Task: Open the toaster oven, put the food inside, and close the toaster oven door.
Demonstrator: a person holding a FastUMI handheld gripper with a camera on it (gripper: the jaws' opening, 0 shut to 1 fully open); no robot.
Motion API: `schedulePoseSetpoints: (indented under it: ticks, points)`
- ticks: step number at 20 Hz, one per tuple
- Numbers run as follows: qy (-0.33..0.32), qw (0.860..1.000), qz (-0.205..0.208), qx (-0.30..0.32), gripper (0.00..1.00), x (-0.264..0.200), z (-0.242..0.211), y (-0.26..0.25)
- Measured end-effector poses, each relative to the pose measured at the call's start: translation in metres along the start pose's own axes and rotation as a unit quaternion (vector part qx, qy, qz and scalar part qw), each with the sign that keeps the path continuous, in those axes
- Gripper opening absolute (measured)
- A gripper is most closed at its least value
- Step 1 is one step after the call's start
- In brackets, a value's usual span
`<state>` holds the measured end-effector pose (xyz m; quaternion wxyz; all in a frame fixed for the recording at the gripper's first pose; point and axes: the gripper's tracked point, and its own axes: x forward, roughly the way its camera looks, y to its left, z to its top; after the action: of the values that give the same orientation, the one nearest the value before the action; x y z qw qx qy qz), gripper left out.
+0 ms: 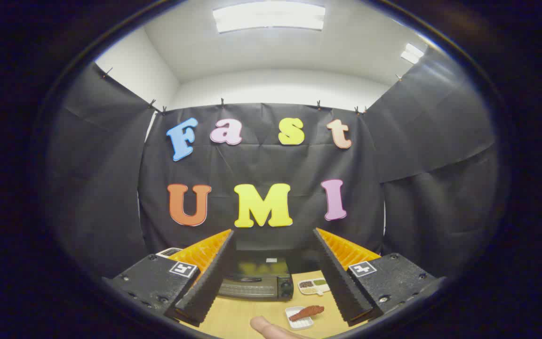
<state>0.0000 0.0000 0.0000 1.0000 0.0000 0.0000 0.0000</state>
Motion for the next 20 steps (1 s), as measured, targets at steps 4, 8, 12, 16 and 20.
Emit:
schedulePoseSetpoints:
  ticks: [4,8,12,16,20]
  points:
    - [0.000,1.000,-0.005,-0.004,1.00,0.005,-0.004,-0.002]
    - [-0.002,1.000,-0.008,-0.005,1.00,0.007,-0.005,-0.002]
    - [-0.004,1.000,-0.003,-0.010,1.00,0.009,-0.006,0.003]
    - [0.007,1.000,0.019,-0.024,1.00,0.035,-0.024,0.025]
    - [0.045,0.998,0.026,-0.037,1.00,0.095,-0.074,0.041]
